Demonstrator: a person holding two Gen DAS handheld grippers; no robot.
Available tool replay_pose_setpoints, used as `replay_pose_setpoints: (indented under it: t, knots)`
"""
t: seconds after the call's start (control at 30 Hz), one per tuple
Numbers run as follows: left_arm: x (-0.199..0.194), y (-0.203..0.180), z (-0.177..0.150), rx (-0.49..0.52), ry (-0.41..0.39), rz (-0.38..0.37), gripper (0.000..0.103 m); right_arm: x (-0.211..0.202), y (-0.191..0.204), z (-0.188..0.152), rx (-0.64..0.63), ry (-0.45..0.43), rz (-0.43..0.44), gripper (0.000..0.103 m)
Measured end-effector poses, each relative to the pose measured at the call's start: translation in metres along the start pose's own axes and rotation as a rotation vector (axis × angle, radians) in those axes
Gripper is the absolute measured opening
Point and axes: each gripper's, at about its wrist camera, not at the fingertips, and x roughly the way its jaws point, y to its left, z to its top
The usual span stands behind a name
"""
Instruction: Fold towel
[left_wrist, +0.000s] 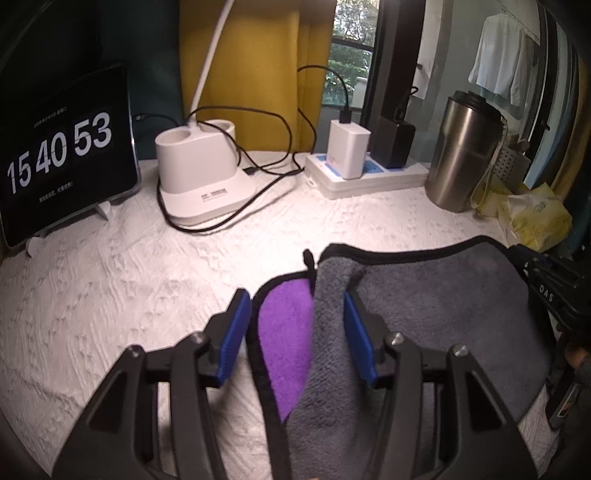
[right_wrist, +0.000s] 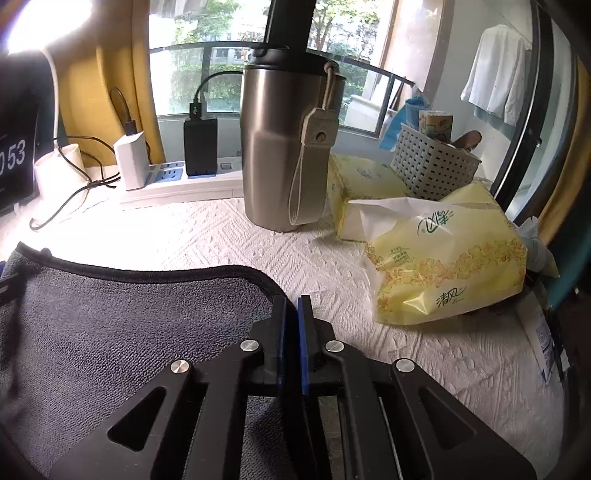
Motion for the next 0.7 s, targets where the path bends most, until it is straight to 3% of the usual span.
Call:
replay_pose_setpoints:
  t: [0.23, 0.33, 0.4, 0.7]
  knots:
    - [-0.024, 0.004, 0.004, -0.017, -0.057, -0.020, 0.055, -0.007, -0.002, -0.003, 0.009, -0.017, -0.022, 0.013]
    - [-0.032, 0.003, 0.002, -0.014, -0.071, -0.028, 0.064, -0.013, 0.001, -0.006, 0.002, -0.022, -0.019, 0.016]
    - [-0.038, 0.001, 0.000, -0.014, -0.073, -0.047, 0.069, -0.018, 0.002, -0.009, 0.005, -0.023, -0.007, 0.023]
    - [-0.057, -0.004, -0.011, -0.009, -0.079, -0.053, 0.070, -0.045, 0.007, -0.016, 0.011, -0.050, 0.031, 0.035]
